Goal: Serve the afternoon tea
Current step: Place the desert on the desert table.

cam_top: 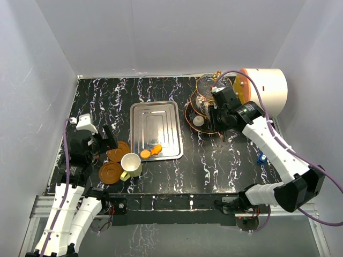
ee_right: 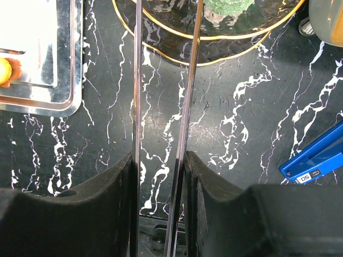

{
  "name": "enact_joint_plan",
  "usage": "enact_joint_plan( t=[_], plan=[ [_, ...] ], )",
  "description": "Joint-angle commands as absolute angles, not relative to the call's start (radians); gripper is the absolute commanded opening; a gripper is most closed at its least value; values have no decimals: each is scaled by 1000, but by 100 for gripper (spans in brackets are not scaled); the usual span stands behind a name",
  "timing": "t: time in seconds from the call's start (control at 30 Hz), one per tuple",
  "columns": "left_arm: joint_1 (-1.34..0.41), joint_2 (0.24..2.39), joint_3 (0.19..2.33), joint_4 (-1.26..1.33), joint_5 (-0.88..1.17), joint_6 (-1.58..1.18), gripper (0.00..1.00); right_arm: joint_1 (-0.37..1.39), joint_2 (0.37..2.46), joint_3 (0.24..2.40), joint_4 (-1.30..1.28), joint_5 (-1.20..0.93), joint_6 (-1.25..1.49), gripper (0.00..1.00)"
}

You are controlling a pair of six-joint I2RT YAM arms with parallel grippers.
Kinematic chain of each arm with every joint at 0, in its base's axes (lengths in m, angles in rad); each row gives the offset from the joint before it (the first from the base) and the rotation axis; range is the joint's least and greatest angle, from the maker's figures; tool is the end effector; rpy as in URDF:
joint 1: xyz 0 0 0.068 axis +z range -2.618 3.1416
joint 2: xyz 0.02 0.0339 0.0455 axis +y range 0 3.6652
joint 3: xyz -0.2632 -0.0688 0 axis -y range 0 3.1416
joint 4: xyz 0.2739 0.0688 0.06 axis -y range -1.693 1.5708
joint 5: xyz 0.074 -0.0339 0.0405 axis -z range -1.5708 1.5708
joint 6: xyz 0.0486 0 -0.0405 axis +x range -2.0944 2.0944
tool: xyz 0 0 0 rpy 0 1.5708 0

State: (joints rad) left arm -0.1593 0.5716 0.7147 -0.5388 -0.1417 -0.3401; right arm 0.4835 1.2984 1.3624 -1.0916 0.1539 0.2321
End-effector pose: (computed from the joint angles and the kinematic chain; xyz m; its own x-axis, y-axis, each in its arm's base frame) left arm 0.1727 -0.0208 0.3073 -0.3682 -0.2753 -0.8880 -0.1002 0.9613 -0.2565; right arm 0.2529 0.1244 0.3399 -0.8271 -0.1776 -0.5332 -0.2045 0.9788 -0.0088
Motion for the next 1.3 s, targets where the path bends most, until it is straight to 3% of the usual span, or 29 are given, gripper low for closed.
enact_joint_plan(
  t=[0.0, 0.57, 1.27],
  plan=[
    [-161, 571, 739, -532, -135, -331, 99, 477, 1300, 1353, -1009, 160, 208, 26],
    [-161, 573, 738, -531, -132, -330, 99, 445, 1289, 1336, -1004, 171, 201, 41],
    [-161, 577, 738, -530, -130, -330, 99, 436, 1281, 1395, -1077, 167, 218, 43]
  ],
)
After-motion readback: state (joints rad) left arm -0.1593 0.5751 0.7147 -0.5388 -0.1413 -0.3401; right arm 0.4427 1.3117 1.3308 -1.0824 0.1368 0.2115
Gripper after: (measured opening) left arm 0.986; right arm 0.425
